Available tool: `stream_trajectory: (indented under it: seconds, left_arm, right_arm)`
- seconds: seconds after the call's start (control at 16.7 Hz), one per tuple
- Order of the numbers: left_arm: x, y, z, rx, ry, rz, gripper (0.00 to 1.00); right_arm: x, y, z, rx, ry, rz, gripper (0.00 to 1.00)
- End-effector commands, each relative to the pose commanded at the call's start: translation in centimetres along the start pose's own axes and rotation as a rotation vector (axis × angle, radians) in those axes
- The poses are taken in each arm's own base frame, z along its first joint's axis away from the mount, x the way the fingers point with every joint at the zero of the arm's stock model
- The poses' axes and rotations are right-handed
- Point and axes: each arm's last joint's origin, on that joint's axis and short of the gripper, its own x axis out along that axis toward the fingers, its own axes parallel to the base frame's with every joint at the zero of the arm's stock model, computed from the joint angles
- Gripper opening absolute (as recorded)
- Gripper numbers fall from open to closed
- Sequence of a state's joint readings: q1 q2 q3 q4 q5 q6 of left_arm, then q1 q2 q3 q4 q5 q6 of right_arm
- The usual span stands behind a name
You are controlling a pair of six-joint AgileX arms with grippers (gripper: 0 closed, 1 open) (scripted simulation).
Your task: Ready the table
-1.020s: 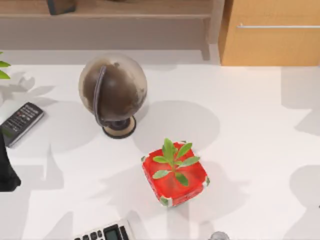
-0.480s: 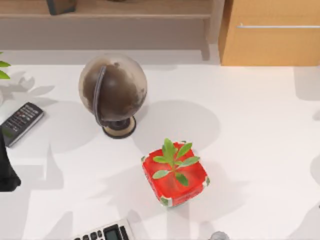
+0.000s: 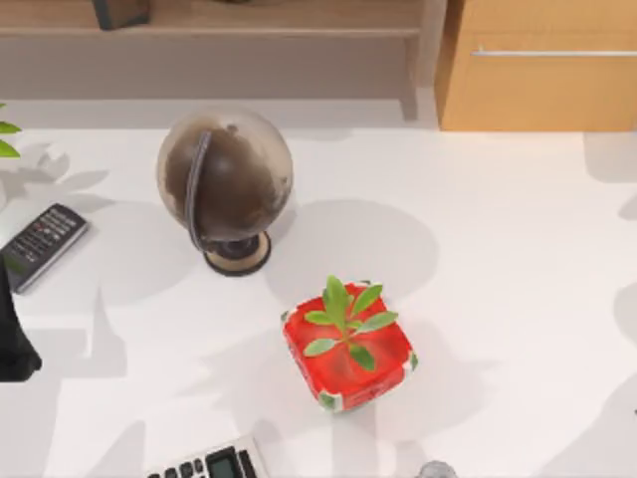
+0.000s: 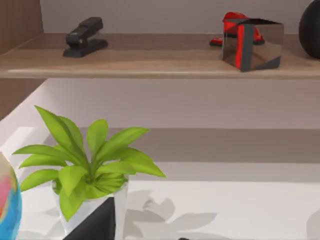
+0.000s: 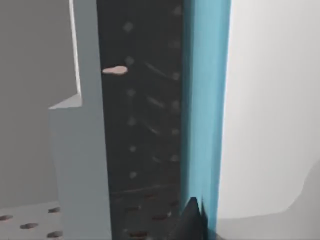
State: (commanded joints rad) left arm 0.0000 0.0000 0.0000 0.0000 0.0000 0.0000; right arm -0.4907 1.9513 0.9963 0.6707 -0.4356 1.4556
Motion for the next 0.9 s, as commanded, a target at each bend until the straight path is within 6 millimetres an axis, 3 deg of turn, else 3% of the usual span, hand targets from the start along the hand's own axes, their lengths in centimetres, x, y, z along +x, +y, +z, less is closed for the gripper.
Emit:
stream_trajectory:
  seconds: [0.3,0.9]
  left_arm:
    - [0.0,0.0,0.0,0.0,0.0,0.0,1.0]
    - [0.0,0.0,0.0,0.0,0.0,0.0,1.0]
  right_arm:
    - [0.6,-0.16,0.04,0.004,-0.002,-0.007,0.0]
    - [0.6,-0.16,0.04,0.004,-0.002,-0.007,0.75]
